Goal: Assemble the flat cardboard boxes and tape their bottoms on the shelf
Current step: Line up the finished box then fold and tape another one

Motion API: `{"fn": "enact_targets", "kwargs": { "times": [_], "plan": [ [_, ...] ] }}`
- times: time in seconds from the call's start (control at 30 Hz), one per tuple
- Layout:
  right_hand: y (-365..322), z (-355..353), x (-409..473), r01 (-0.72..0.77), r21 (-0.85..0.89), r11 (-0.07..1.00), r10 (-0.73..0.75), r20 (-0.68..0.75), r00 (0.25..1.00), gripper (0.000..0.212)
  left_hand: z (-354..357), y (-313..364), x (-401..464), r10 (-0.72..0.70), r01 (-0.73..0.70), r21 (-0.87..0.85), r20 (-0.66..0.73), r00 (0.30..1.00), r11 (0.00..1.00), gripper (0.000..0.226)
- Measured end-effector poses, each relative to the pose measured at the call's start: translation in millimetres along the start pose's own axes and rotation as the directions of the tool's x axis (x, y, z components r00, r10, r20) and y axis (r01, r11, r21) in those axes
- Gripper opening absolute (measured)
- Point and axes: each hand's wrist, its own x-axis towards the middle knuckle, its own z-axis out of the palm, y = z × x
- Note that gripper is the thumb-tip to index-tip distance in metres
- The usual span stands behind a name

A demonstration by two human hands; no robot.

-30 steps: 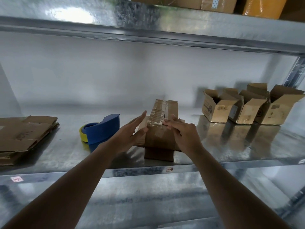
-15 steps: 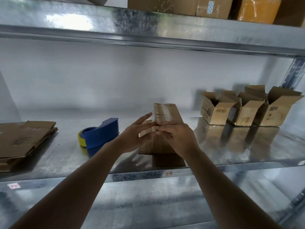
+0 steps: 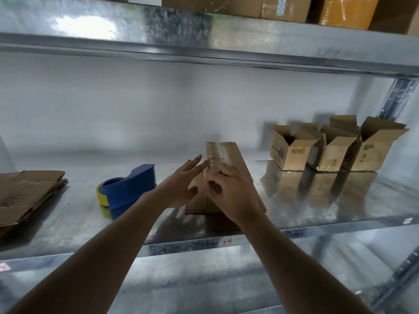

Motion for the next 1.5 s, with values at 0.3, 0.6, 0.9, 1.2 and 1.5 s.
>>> {"fn": "enact_targets", "kwargs": {
  "times": [0.3, 0.6, 0.9, 1.2, 1.5],
  "plan": [
    [-21.0, 17.6, 6.7, -0.124, -0.161, 0.979, 0.107, -0.111, 0.988, 0.024, 1.8, -12.2, 1.7, 0.016, -0.015, 0.024, -0.019, 1.000, 1.000, 0.095],
    [-23.1, 24.5, 7.7, -0.210, -0.101, 0.973, 0.198, -0.117, 0.973, 0.022, 9.4, -23.4, 0.5, 0.009, -0.010, -0.039, -0.004, 1.000, 0.999, 0.087],
    [-15.3, 21.3, 4.1, -0.234, -0.387, 0.892, 0.262, 0.020, 0.965, 0.059, 12.7, -21.4, -2.9, -0.066, 0.066, 0.008, 0.089, 0.994, 0.998, 0.082],
    [-12.9, 5.1, 16.2, -0.310, -0.334, 0.890, 0.306, -0.065, 0.950, 0.053, 3.5, -23.4, -13.6, -0.170, 0.165, 0.047, 0.163, 0.972, 0.985, 0.069],
    [-17.9, -36.6, 38.6, -0.608, 0.198, 0.769, 0.639, -0.261, 0.723, 0.043, -0.8, -4.6, -7.9, -0.258, 0.260, 0.008, 0.157, 0.953, 0.966, 0.057]
  ]
}}
